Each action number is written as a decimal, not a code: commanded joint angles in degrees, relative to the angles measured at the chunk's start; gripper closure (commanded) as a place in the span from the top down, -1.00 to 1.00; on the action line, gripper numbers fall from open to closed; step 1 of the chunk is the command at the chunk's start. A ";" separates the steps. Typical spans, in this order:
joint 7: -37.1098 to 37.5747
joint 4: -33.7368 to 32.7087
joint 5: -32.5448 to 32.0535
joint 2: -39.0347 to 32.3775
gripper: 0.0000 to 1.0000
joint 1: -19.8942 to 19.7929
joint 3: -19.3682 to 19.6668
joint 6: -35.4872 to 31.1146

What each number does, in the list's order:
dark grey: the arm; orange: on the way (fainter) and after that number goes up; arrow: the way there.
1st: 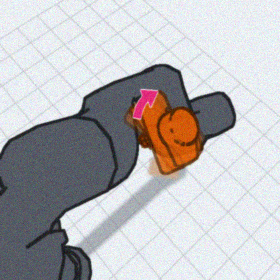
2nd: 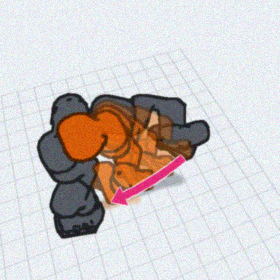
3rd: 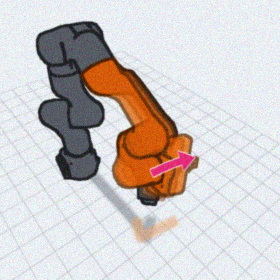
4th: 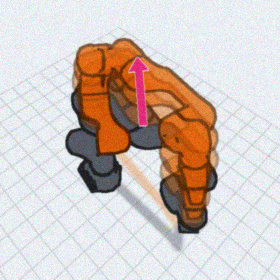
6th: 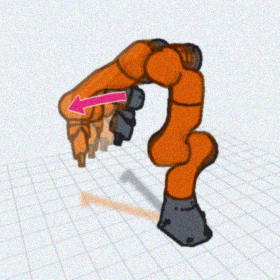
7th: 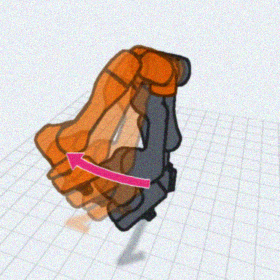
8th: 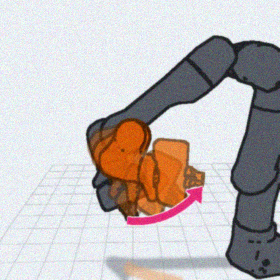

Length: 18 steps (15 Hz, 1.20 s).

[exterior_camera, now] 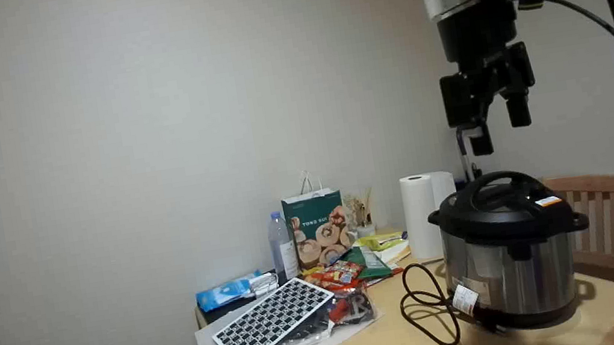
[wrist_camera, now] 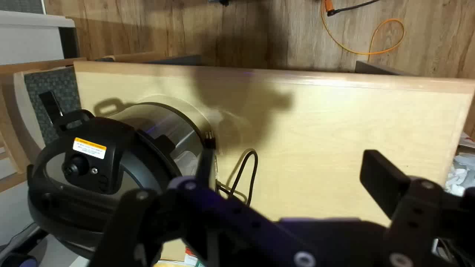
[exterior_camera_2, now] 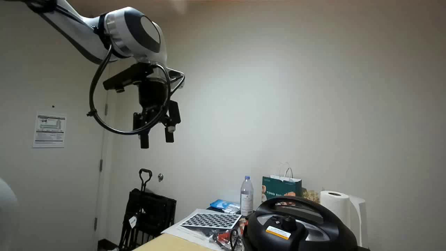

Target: Extend the power cord of the appliance on the table

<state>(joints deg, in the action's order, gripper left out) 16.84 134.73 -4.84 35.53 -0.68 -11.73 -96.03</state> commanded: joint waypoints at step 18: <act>6.70 2.88 -2.65 -12.61 1.00 1.09 0.09 -17.43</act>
<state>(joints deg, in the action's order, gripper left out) 23.35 137.71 -7.17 22.90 -0.50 -12.49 -113.66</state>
